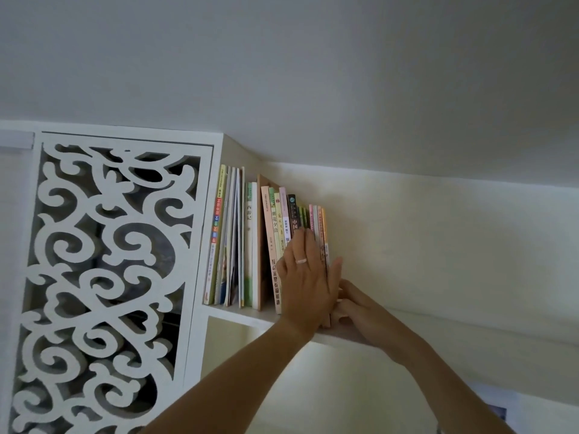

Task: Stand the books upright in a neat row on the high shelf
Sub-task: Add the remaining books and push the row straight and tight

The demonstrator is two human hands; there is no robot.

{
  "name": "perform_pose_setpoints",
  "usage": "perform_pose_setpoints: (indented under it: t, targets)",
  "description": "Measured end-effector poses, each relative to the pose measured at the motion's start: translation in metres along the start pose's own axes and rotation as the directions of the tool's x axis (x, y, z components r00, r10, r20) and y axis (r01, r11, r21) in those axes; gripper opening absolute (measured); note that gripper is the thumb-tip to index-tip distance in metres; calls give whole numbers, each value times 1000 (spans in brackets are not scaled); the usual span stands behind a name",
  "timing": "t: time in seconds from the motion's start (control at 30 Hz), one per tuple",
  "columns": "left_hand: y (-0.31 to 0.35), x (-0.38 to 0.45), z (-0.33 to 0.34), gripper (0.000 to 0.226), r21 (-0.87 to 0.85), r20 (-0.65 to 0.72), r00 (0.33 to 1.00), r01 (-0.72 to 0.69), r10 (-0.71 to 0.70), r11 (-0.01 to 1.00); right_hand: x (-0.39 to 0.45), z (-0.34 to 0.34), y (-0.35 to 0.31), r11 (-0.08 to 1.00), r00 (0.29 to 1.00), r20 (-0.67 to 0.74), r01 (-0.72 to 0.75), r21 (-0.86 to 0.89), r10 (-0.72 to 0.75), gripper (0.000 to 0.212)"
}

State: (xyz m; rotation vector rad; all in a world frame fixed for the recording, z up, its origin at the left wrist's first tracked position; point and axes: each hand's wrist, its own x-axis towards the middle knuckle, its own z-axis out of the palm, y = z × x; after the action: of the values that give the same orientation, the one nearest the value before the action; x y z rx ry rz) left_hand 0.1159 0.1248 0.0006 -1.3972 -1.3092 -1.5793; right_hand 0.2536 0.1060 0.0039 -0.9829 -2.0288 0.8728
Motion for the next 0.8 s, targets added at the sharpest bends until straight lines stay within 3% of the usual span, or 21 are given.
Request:
perform_pose_setpoints:
  t: [0.1,0.2,0.47,0.63,0.8]
  targets:
    - [-32,3,6,58,163,39,988,-155,151,974,10,4,-3,976,997,-56,41,-214,-54,52]
    - [-43,4,8,58,229,30,974,-224,223,947,21,4,-3,968,986,-131,65,-242,-99,58]
    - [-47,4,9,51,148,37,982,-191,188,970,25,-2,16,985,970,-218,73,-155,-107,47]
    - [-46,4,8,49,85,25,983,-183,182,979,26,12,8,920,928,-303,90,-381,-216,43]
    - [-48,2,7,65,49,61,977,-210,206,977,26,13,9,852,882,-377,53,-520,-284,41]
